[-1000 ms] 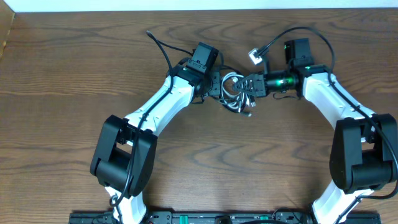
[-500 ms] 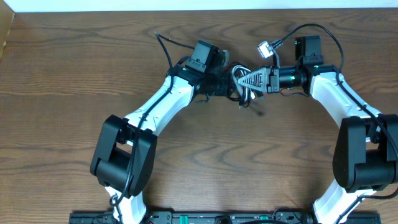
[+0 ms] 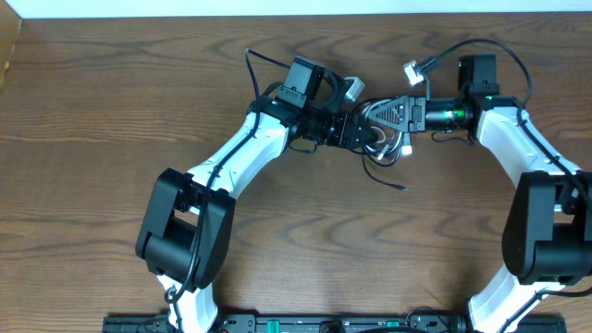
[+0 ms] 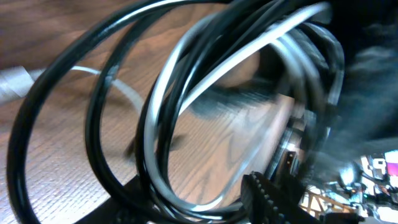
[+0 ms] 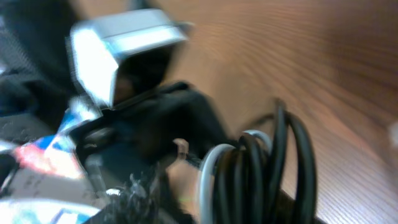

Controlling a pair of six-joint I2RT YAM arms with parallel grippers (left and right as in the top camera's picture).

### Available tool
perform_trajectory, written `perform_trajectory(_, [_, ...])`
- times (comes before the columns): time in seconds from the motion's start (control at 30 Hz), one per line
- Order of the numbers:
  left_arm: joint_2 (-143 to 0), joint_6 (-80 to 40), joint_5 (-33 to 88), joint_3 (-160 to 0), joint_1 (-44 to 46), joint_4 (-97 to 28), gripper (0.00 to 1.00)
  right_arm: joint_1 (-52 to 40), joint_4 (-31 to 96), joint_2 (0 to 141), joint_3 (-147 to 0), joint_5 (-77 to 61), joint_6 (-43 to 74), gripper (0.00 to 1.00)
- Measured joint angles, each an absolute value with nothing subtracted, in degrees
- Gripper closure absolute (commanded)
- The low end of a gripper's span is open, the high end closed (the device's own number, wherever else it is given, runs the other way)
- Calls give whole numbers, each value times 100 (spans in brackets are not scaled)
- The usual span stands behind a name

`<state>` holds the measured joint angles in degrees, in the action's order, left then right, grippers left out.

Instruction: Untangle cables

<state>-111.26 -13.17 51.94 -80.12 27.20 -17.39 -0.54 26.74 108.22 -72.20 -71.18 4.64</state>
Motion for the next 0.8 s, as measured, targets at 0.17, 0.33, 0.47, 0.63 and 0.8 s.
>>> perform_trajectory(0.17, [-11126,-1308,5398,-8012,2703,-1730,62,-49,3540,10827,-7220,-5146,786,38])
perform_trajectory(0.33, [-11126,-1304,5478,-8012,2517,-1730,63,-49,4073,10827,-7220,-3085,1321,18])
perform_trajectory(0.47, [-11126,-1304,5264,-8012,2401,-1802,63,-49,4132,10827,-7220,-2443,1632,14])
perform_trajectory(0.63, [-11126,-1304,5100,-8012,2403,-1813,62,-40,4198,10827,-7223,-2314,1619,17])
perform_trajectory(0.8, [-11126,-1304,4757,-8012,2403,-1907,62,-38,4532,10597,-7349,-2502,897,27])
